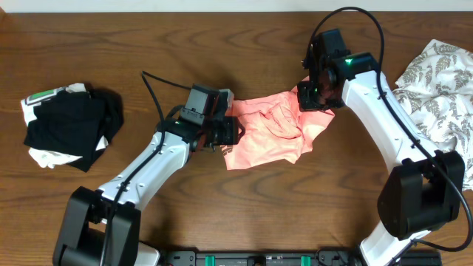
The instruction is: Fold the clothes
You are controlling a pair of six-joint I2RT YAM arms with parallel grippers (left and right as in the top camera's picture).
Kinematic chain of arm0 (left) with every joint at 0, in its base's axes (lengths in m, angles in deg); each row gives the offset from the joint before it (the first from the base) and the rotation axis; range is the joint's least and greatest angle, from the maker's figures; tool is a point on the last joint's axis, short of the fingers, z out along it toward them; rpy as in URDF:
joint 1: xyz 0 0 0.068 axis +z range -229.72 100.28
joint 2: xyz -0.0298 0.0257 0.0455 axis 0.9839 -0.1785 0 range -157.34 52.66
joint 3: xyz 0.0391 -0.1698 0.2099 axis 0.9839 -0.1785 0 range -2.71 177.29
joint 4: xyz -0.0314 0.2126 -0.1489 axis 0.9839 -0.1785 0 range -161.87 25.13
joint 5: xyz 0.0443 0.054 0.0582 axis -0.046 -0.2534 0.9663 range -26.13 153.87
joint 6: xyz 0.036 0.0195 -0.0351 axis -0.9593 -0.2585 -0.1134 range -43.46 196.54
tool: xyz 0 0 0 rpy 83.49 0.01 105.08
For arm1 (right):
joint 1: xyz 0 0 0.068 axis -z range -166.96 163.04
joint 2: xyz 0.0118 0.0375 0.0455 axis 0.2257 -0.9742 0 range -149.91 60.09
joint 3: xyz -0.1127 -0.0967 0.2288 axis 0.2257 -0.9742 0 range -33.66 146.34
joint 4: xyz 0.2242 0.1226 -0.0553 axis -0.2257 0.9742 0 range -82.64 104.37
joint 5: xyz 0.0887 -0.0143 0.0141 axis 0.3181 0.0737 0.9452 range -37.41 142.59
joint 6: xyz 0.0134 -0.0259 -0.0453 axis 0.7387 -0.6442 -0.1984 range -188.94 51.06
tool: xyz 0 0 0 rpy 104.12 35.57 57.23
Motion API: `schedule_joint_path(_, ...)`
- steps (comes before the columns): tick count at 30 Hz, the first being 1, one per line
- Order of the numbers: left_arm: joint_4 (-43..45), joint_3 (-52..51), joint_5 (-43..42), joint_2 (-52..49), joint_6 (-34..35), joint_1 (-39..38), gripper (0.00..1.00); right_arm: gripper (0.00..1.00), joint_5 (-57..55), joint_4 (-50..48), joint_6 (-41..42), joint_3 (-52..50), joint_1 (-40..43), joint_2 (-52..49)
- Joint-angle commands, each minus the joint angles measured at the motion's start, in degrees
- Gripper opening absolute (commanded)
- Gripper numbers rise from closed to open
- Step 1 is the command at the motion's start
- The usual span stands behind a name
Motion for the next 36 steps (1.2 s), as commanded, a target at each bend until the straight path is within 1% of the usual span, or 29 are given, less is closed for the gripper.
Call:
schedule_joint_path(1, -2.16, -0.22, 4.00, -1.70, -0.87, 0.24, 0.37, 0.01, 0.46, 0.00, 0.37, 1.01, -0.09, -0.20)
schedule_joint_path(5, -3.04, -0.24, 4.07, -3.98, -0.85, 0.24, 0.37, 0.01, 0.48, 0.37, -0.98, 2.36, -0.24, -0.11)
schedule_joint_path(10, -2.95, -0.26, 4.11, -7.30, -0.85, 0.24, 0.37, 0.01, 0.39, 1.53, -4.90, 5.46, -2.51, 0.17)
schedule_joint_path(16, -2.95, -0.26, 4.33, -11.54, -0.83, 0.24, 0.37, 0.01, 0.39, 1.79, -5.68, 6.88, -6.16, 0.17)
schedule_joint_path(21, -2.14, -0.26, 4.31, -12.46, -0.81, 0.24, 0.37, 0.02, 0.42, 1.68, -6.08, 5.86, -10.27, -0.02)
schedule_joint_path(26, -1.88, -0.26, 4.31, -12.46, -0.81, 0.24, 0.37, 0.02, 0.44, 0.85, -5.86, 4.94, -14.27, -0.35)
schedule_joint_path(31, -1.90, -0.26, 4.28, -12.46, -0.63, 0.24, 0.37, 0.02, 0.44, -0.44, -1.99, 4.81, -17.77, -0.44)
schedule_joint_path(36, -1.92, -0.26, 4.28, -12.46, -0.63, 0.24, 0.37, 0.02, 0.46, -0.46, -0.42, 4.52, -19.91, -1.16)
